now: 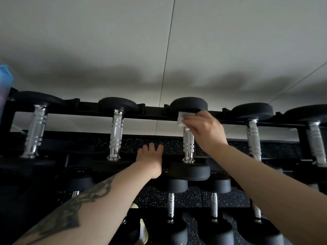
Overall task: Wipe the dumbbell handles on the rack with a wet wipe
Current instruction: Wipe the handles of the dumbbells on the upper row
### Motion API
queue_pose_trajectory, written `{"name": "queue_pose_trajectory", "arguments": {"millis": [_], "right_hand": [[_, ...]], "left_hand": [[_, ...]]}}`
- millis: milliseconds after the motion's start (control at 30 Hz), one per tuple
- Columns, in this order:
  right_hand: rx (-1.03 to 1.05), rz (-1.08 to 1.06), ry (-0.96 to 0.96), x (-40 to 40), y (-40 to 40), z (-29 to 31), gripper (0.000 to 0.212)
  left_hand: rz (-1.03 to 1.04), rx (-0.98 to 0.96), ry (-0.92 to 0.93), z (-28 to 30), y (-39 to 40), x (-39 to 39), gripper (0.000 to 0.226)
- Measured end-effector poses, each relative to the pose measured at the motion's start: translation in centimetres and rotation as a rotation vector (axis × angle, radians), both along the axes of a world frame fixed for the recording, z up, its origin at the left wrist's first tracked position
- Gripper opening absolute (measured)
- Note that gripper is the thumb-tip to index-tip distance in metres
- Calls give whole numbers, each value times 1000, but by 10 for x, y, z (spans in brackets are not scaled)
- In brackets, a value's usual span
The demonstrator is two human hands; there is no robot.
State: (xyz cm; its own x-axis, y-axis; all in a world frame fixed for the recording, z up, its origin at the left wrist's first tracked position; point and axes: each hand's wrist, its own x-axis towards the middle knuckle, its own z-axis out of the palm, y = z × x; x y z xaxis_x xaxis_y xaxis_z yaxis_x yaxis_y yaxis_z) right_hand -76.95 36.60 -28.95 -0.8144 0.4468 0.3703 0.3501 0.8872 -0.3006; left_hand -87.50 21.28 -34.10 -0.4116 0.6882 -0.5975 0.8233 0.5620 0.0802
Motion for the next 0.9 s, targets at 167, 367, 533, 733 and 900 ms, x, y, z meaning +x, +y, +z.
{"name": "queue_pose_trajectory", "arguments": {"millis": [167, 367, 533, 733, 900], "right_hand": [[160, 430, -488, 17, -18, -1, 24], [281, 300, -505, -13, 3, 13, 34], [22, 348, -307, 24, 3, 5, 31], [-789, -614, 150, -4, -21, -5, 23], [-1724, -774, 276, -17, -6, -14, 21]], "left_hand": [[-3, -3, -1, -2, 0, 0, 75], [-11, 3, 14, -6, -1, -1, 73], [-24, -7, 20, -8, 0, -1, 72], [-41, -13, 38, -10, 0, -1, 73], [-52, -8, 64, -10, 0, 0, 74]]}}
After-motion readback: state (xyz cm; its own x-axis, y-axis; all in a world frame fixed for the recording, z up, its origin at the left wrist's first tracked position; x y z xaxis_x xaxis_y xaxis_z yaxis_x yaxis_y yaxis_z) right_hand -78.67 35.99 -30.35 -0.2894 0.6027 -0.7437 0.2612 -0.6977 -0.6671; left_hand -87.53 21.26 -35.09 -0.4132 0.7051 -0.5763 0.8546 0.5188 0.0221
